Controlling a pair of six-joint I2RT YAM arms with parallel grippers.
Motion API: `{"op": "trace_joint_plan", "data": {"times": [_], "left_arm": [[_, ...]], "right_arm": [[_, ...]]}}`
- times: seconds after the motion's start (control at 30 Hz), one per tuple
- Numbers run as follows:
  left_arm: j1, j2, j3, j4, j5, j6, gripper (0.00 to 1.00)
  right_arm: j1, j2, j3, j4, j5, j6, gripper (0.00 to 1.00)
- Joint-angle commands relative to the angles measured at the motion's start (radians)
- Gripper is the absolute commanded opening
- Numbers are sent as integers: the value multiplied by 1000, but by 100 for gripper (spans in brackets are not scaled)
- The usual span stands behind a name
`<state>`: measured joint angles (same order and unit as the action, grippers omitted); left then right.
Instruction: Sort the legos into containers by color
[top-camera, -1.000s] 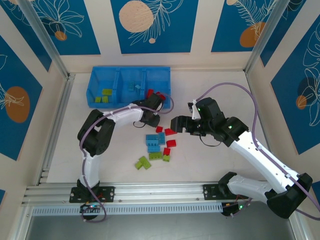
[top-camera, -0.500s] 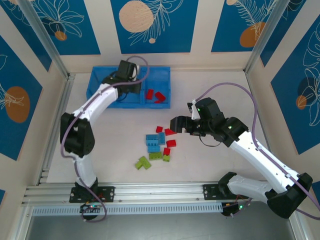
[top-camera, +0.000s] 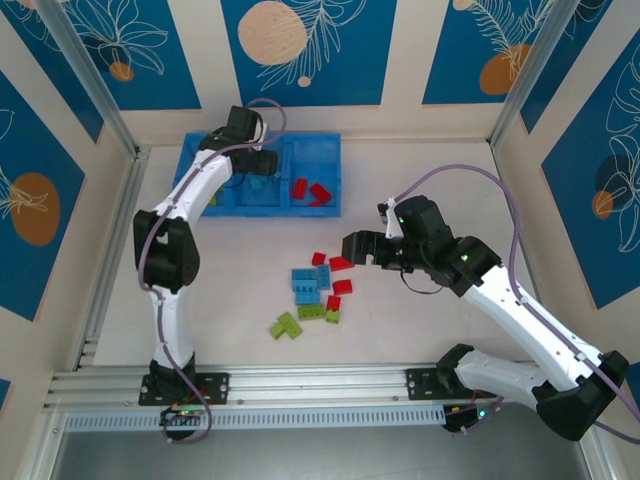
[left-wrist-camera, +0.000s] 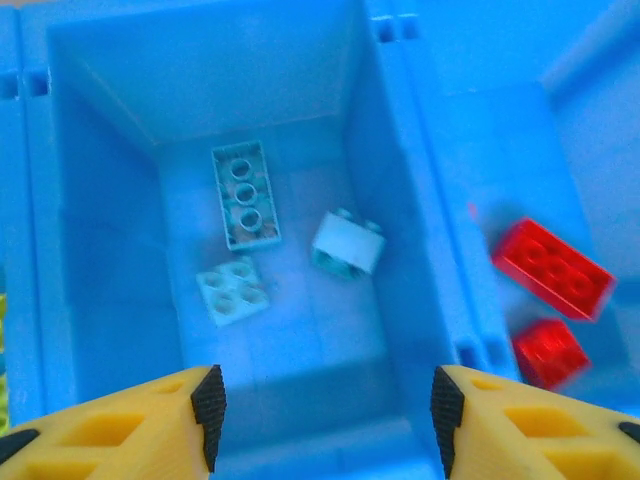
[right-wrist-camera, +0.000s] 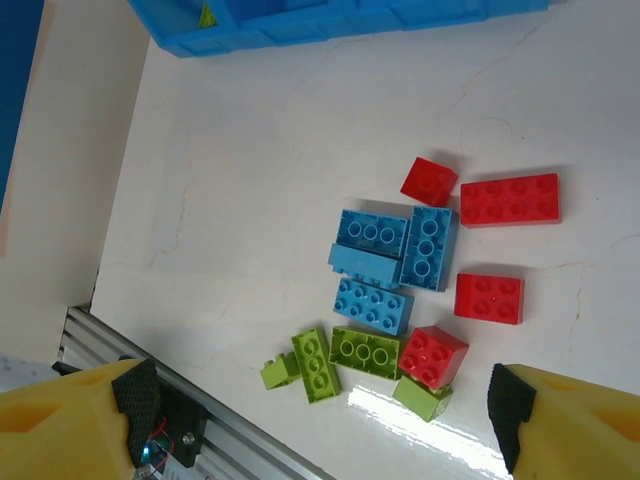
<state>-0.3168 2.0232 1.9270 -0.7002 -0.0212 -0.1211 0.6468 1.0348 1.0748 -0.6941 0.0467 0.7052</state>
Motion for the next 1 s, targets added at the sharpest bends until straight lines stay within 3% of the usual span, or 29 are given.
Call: {"op": "trace_joint_plan", "data": {"times": [0.0, 0.13, 0.27, 0.4, 0.5, 0.6, 0.7, 0.97], "left_arm": [[-46, -221, -86, -16, 90, 23, 58], [-157, -479, -286, 8, 136, 106, 61], [-312, -717, -507, 38, 275, 275, 66], [-416, -865, -631, -52, 273, 450, 74], [-456, -950, -731, -88, 289, 580, 75], [-461, -1016, -823, -80, 395, 663, 75], [-461, -1046, -891, -33, 446, 694, 76], [-466, -1024, -934, -53, 339, 725, 100]], "right_arm": [[-15, 42, -13, 40, 25, -25, 88], [-73, 115, -31, 67, 0, -32, 88], [-100, 189, -60, 107, 8, -80, 88], [-104, 306, -49, 108, 15, -212, 88], [-102, 388, -47, 111, 17, -271, 88], [-103, 476, -27, 112, 14, -302, 89], [-101, 570, 25, 99, 5, -319, 91], [-74, 776, 176, 53, 67, -276, 92]]}}
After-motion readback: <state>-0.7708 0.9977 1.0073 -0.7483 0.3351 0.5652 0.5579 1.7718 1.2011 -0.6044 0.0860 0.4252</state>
